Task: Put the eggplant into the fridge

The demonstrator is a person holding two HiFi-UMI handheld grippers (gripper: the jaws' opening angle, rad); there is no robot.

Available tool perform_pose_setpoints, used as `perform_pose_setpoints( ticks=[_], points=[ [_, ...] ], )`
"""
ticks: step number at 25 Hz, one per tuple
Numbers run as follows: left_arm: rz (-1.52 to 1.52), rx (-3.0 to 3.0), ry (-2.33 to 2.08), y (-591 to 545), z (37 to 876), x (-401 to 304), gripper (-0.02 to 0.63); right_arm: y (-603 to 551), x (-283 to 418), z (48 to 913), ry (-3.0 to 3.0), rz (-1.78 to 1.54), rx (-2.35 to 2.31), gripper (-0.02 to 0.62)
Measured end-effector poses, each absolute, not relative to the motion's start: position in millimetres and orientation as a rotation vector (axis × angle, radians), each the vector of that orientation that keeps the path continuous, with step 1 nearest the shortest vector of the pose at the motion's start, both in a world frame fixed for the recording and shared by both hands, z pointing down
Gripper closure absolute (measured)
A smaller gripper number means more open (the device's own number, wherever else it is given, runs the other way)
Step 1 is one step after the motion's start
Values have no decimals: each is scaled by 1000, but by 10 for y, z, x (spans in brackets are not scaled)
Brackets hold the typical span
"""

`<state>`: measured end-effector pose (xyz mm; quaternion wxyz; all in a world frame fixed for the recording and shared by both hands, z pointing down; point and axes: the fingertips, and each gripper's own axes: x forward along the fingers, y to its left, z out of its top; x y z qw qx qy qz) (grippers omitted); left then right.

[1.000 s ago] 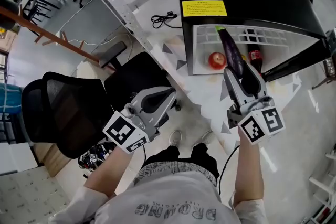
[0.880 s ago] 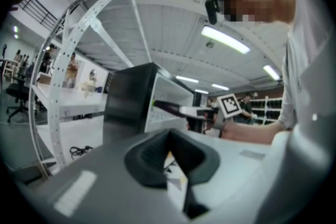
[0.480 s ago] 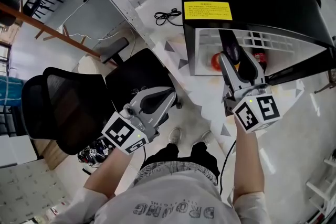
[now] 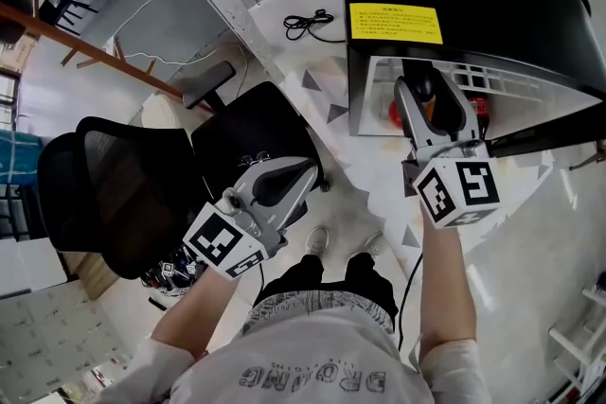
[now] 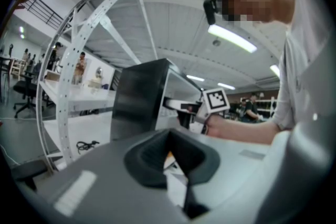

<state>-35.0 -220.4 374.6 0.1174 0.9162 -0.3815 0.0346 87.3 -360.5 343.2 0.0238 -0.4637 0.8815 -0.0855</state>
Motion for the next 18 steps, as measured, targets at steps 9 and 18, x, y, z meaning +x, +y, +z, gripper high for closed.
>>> perform_pose_setpoints(
  ticks=[9,18],
  points=[
    [98,2671,-1099,-2226,3826,-434,598,-3710,747,3511,2753,-185,-1552,380],
    [101,2668,-1075,-2200,3889,-472,598,-3809,726,3619,2734,-206,-1635,380]
  ],
)
